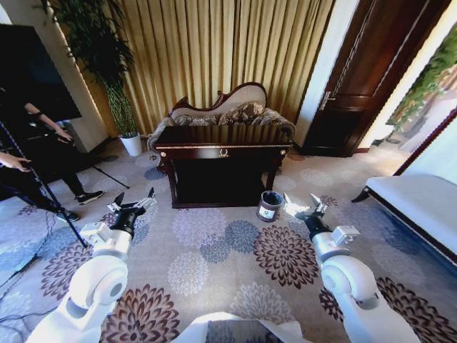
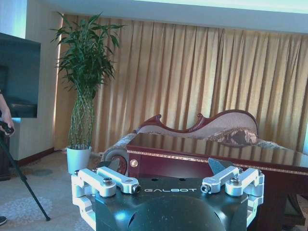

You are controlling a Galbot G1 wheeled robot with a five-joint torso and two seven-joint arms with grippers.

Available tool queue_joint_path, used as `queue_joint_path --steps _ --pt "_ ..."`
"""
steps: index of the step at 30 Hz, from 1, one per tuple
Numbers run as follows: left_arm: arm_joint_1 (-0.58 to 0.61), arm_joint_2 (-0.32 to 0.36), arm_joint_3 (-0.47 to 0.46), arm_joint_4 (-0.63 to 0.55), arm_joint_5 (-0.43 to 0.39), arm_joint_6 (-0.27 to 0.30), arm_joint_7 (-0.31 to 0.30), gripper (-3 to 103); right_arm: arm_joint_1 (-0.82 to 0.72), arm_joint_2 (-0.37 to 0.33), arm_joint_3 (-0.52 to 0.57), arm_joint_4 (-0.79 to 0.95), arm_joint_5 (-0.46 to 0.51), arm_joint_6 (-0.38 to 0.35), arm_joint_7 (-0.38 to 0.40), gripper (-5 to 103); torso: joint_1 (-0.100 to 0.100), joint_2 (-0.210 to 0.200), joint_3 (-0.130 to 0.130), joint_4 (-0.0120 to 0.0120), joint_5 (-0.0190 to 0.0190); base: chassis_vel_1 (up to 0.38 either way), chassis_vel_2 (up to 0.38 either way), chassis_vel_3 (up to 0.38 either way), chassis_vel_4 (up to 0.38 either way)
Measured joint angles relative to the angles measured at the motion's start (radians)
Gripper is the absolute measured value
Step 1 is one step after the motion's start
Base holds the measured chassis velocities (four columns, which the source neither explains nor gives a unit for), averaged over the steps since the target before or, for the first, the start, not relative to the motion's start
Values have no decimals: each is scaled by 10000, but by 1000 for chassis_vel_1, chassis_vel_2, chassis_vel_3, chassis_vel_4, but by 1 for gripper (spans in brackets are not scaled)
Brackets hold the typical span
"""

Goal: Move to the front of the table and place the trash on the table into the trash bin.

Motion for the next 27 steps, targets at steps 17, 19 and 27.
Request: queue_joint_path --steps 17,19,27 --pt "0 3 0 -2 -1 1 6 100 -1 1 0 11 0 0 -3 100 0 0 0 0 0 0 0 0 0" --pt "0 3 0 -3 -1 1 7 100 -1 1 0 11 0 0 -3 100 0 0 0 0 0 0 0 0 0" --pt "0 3 0 -2 -1 1 10 100 -1 1 0 12 1 2 -3 100 0 0 0 0 0 0 0 0 0"
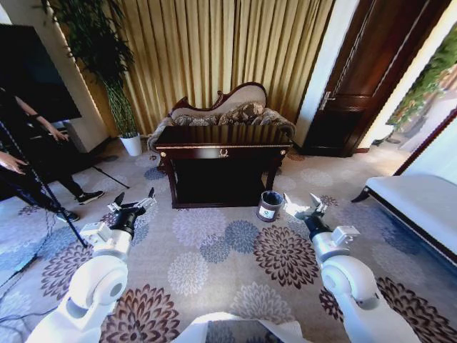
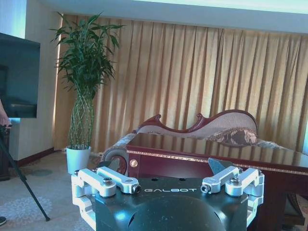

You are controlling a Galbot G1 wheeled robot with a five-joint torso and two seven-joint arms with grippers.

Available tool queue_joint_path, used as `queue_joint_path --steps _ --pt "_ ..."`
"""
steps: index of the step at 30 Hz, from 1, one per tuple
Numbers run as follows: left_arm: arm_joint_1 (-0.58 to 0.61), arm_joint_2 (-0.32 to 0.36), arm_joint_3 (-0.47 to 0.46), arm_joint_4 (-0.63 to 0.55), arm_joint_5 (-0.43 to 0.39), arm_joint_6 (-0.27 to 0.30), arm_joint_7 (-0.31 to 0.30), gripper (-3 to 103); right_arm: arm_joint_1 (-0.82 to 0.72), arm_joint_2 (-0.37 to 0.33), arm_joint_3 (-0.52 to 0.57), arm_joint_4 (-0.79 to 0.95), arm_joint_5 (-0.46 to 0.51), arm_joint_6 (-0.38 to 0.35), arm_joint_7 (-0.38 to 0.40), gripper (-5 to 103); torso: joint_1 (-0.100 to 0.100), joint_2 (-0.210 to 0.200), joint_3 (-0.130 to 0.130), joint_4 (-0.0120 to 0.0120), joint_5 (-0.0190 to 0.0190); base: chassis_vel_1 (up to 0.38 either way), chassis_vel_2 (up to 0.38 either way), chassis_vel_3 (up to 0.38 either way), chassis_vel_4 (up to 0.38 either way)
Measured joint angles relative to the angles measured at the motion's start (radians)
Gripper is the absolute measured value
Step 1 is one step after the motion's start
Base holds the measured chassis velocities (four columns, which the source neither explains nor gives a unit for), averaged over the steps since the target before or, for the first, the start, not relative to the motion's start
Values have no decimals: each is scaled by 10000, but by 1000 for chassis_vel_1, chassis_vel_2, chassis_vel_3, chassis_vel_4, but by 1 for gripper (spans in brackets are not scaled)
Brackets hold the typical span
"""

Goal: Move to the front of the table and place the trash on the table into the trash bin.

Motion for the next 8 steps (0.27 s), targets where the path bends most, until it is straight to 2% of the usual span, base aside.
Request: queue_joint_path --steps 8 --pt "0 0 0 -1 0 0 0 100 0 0 0 0 0 0 0 100 0 0 0 0 0 0 0 0 0"
